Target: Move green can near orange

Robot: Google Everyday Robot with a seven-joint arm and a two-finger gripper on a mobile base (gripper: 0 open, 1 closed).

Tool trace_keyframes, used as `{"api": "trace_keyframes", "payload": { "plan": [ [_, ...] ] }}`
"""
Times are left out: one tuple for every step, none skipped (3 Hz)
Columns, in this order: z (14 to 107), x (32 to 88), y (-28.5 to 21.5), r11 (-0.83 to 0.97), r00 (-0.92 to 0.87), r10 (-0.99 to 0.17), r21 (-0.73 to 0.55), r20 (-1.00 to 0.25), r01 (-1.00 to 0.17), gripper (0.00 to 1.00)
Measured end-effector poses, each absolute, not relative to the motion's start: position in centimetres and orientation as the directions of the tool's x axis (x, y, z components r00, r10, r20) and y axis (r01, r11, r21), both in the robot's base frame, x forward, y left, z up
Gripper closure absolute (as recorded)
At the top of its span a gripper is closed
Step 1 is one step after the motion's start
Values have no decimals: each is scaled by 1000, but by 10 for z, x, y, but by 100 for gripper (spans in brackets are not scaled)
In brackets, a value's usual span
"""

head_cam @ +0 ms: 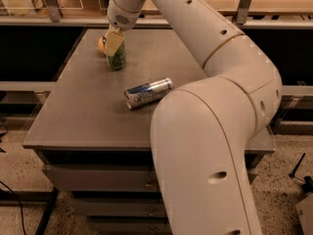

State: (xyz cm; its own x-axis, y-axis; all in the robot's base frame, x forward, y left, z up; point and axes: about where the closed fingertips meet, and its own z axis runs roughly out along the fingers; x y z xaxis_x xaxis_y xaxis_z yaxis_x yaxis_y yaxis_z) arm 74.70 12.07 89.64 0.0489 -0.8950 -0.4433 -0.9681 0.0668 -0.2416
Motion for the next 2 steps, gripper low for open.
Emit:
{"api": "trace_keyframes", "payload": {
  "plan": [
    [895, 749, 119, 71, 36, -900, -228, -434, -971, 0],
    [895, 749, 119, 70, 36, -900, -228, -434, -971, 0]
  ]
}}
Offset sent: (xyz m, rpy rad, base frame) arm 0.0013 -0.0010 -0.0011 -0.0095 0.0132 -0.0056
